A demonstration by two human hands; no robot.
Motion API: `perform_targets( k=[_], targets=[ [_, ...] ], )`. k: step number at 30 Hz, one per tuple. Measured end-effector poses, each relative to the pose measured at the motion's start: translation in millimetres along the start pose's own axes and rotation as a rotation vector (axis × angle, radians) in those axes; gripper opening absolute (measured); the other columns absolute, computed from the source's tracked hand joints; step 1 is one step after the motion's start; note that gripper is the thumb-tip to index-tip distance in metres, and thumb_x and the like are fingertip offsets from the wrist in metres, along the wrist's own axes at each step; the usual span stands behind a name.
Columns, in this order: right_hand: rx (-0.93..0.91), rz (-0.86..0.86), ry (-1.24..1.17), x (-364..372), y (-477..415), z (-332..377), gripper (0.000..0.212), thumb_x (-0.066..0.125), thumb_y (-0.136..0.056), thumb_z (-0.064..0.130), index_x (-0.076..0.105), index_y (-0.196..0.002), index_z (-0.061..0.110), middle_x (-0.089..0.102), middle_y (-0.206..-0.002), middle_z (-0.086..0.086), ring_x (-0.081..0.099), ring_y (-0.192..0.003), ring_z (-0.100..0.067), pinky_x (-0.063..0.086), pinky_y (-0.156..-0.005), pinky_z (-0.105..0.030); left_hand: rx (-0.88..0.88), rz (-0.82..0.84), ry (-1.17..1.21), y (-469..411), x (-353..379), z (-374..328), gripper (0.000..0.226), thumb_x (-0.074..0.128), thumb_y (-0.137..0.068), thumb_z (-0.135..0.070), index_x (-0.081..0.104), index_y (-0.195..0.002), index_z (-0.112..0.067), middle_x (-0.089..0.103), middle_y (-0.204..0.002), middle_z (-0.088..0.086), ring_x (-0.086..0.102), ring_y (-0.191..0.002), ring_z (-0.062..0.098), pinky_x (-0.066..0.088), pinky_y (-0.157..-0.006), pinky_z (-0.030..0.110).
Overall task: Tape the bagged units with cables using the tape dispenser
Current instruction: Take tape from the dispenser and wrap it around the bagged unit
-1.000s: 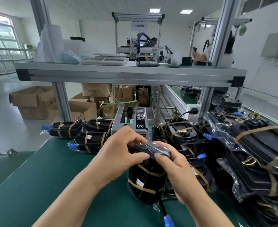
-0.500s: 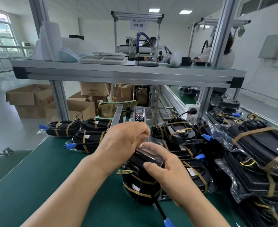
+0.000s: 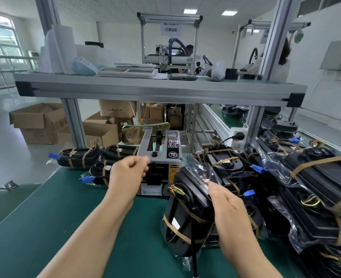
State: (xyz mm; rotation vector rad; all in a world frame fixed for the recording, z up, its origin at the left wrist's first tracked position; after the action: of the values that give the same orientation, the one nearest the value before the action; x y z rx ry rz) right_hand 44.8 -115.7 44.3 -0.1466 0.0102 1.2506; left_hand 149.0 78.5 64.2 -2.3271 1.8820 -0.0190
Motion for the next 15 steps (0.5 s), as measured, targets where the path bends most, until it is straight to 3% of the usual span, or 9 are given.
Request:
perform_targets(
  k=[1, 3, 6, 10, 15],
  targets=[
    [0.001, -0.013, -0.009, 0, 1, 0, 0.034, 0.044, -0.103, 0.036, 0.072, -0.108, 0.018, 0.067, -0.117, 0.014, 0.057, -0.107, 0.005, 0.050, -0.094, -0.036, -0.167, -0.011, 0.101, -4, 3, 13, 0.017, 0.065, -0.094, -0.022, 0.074, -0.080, -0.017, 0.065, -0.069, 0.000, 0.054, -0.060, 0.011, 0.048, -0.061, 0.024],
    [-0.029, 0.002, -0.009, 3, 3, 2, 0.030, 0.038, -0.105, 0.035, 0.067, -0.098, 0.039, 0.062, -0.094, 0.048, 0.050, -0.093, 0.033, 0.043, -0.081, -0.012, -0.431, -0.022, 0.248, -9, 10, 33, 0.017, 0.065, -0.095, -0.020, 0.070, -0.081, -0.012, 0.060, -0.065, -0.001, 0.048, -0.053, 0.008, 0.043, -0.048, 0.019],
    [-0.039, 0.052, -0.012, 8, 5, 6, 0.028, 0.034, -0.106, 0.035, 0.057, -0.098, 0.047, 0.052, -0.081, 0.059, 0.043, -0.085, 0.041, 0.034, -0.070, 0.008, -0.610, -0.012, 0.348, -17, 20, 51, 0.019, 0.062, -0.097, -0.020, 0.066, -0.079, -0.013, 0.055, -0.062, -0.004, 0.044, -0.049, 0.006, 0.036, -0.036, 0.015],
    [-0.032, 0.043, 0.016, 10, 7, 2, 0.027, 0.033, -0.104, 0.038, 0.056, -0.096, 0.051, 0.055, -0.084, 0.053, 0.042, -0.089, 0.041, 0.034, -0.079, -0.003, -0.728, 0.049, 0.421, -27, 31, 55, 0.024, 0.058, -0.100, -0.024, 0.060, -0.078, -0.016, 0.050, -0.045, -0.010, 0.040, -0.032, 0.001, 0.030, -0.037, 0.014],
    [-0.062, 0.038, 0.025, 11, 7, -2, 0.030, 0.031, -0.100, 0.044, 0.059, -0.108, 0.049, 0.051, -0.104, 0.046, 0.041, -0.098, 0.039, 0.033, -0.086, -0.004, -0.775, 0.045, 0.453, -36, 40, 54, 0.021, 0.064, -0.096, -0.029, 0.062, -0.079, -0.017, 0.050, -0.048, -0.011, 0.044, -0.031, -0.001, 0.028, -0.043, 0.014]
  ],
)
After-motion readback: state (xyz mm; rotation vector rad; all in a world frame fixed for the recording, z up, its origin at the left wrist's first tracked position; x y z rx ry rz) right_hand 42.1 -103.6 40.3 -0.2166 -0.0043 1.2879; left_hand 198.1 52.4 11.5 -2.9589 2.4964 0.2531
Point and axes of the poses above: each hand's wrist, its own y-axis away from the middle knuckle, its own x-axis out of the palm, z = x × y, the point moved 1 cm from there along -y, towards the middle knuckle
